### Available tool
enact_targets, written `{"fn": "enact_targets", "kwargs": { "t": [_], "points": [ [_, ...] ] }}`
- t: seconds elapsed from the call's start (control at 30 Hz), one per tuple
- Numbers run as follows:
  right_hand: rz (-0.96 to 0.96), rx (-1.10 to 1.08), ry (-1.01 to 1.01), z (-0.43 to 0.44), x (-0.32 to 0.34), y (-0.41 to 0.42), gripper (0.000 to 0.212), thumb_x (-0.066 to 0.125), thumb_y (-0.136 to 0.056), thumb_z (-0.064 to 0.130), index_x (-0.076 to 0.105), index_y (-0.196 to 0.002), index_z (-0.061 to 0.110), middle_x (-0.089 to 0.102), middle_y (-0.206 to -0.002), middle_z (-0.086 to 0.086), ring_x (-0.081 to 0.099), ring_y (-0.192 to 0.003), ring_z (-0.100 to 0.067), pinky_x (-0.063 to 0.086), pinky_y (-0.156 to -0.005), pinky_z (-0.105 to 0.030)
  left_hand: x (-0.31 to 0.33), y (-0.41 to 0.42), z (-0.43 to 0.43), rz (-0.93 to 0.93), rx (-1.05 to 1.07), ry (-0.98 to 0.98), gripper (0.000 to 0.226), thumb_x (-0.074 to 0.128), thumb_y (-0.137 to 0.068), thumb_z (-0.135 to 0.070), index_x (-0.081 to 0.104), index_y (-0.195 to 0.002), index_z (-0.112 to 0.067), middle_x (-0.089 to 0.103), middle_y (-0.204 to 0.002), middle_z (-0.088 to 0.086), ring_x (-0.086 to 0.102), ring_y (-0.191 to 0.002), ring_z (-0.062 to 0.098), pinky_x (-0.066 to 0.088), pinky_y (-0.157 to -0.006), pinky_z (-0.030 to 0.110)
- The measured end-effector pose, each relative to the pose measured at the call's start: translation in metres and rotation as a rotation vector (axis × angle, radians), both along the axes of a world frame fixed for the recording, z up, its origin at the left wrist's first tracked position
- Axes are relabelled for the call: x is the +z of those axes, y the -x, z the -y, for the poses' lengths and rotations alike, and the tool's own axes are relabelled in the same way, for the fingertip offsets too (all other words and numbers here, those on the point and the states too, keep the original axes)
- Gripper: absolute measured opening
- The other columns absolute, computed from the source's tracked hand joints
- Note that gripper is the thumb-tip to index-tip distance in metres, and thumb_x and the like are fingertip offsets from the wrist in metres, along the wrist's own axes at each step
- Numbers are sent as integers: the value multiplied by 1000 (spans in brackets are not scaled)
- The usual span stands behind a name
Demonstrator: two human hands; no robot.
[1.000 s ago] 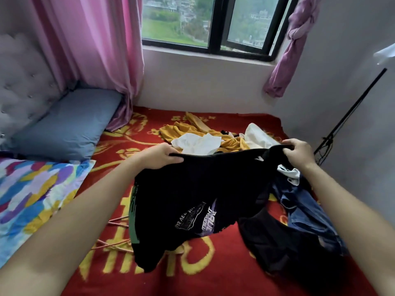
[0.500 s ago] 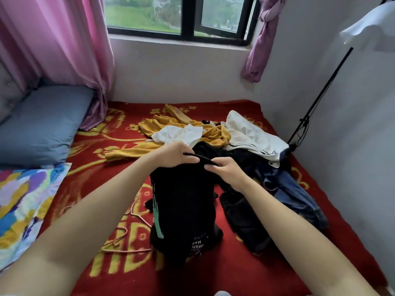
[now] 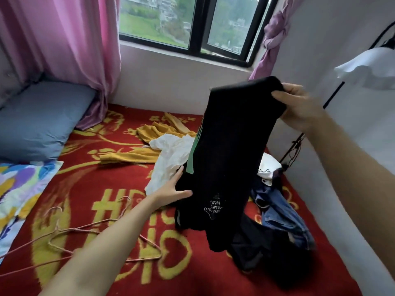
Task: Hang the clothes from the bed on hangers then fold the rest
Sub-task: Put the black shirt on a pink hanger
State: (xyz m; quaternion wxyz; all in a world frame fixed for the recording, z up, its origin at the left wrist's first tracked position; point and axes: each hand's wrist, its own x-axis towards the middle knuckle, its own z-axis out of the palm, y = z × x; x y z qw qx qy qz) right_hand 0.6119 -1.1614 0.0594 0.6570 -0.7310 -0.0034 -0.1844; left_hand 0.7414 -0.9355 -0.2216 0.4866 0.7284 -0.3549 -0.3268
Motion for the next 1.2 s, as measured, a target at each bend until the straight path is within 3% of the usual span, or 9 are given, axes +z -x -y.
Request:
{"fn": "enact_targets", "kwargs": {
  "t": [0.1, 0.17, 0.37, 0.5, 0.63, 0.83, 1.07, 1.13, 1.2],
  "points": [
    [53, 9, 0, 14, 27, 12, 22, 80, -56, 30, 77, -76, 22, 72, -74, 10, 67, -68, -3, 53, -67, -17, 5, 2, 20, 84, -89, 27, 108, 80, -73, -24, 7, -151, -20, 31, -134, -27, 29, -121, -23, 24, -92, -3],
    [66, -18, -4, 22, 37, 22, 23, 83, -57, 36, 77, -76, 24, 72, -76, 11, 67, -71, -3, 54, -69, -19, 12, 5, 36, 42, -155, 47, 112, 82, -70, -19, 5, -152, -22, 37, -138, -19, 36, -121, -15, 30, -95, 0],
    [65, -164, -95, 39, 44, 52, 48, 35, -97, 21, 77, -73, 28, 72, -79, 13, 67, -78, -3, 53, -69, -18, 14, 42, 88, -134, -388, 158, 110, 80, -73, -13, 4, -151, -29, 32, -144, -13, 38, -127, -3, 37, -99, 12],
    [77, -136, -26, 43, 39, 64, 16, 79, -66, 39, 77, -78, 28, 72, -84, 12, 67, -83, -5, 53, -74, -20, -4, 82, 118, -213, -190, 105, 87, 77, -77, -15, 26, -148, -18, 55, -131, 5, 55, -117, 15, 43, -103, 37],
    [43, -236, -78, 62, 30, 81, 38, 36, -98, 19, 73, -90, 24, 71, -93, 9, 66, -89, -8, 53, -78, -21, -6, 93, 132, -152, -83, 69, 42, 72, -81, -15, 61, -121, -7, 67, -112, 11, 62, -106, 26, 45, -99, 44],
    [31, -456, -241, 97, 1, 135, 50, 24, -100, 17, 70, -83, 25, 70, -80, 14, 65, -78, -3, 52, -72, -16, 7, 59, 103, 93, 186, 9, 51, 79, -74, -25, 62, -121, -17, 62, -90, 8, 61, -96, 28, 44, -87, 33],
    [-422, -674, -361, 126, -155, 185, 56, 28, -100, 7, 77, -75, 19, 69, -64, 6, 64, -55, -7, 48, -50, -13, -28, 56, 43, 921, 278, -39, 51, 90, -52, -12, 72, -99, -6, 65, -71, 8, 64, -68, 29, 51, -66, 40],
    [-676, -793, -354, 121, -216, 194, 34, 39, -97, 2, 70, -94, 13, 68, -62, 1, 65, -53, -10, 50, -52, -16, -57, 75, 26, 930, 72, -283, 64, 88, -58, -27, 65, -117, -14, 65, -92, 4, 63, -86, 23, 49, -79, 37],
    [-909, -879, -313, 114, -274, 201, 31, 48, -93, 0, 57, -121, 9, 70, -90, -8, 66, -84, -19, 48, -82, -28, -95, 94, 7, 759, -187, -637, 74, 67, -80, -46, 35, -144, -27, 46, -135, 2, 40, -126, 19, 29, -104, 42]
  ]
}}
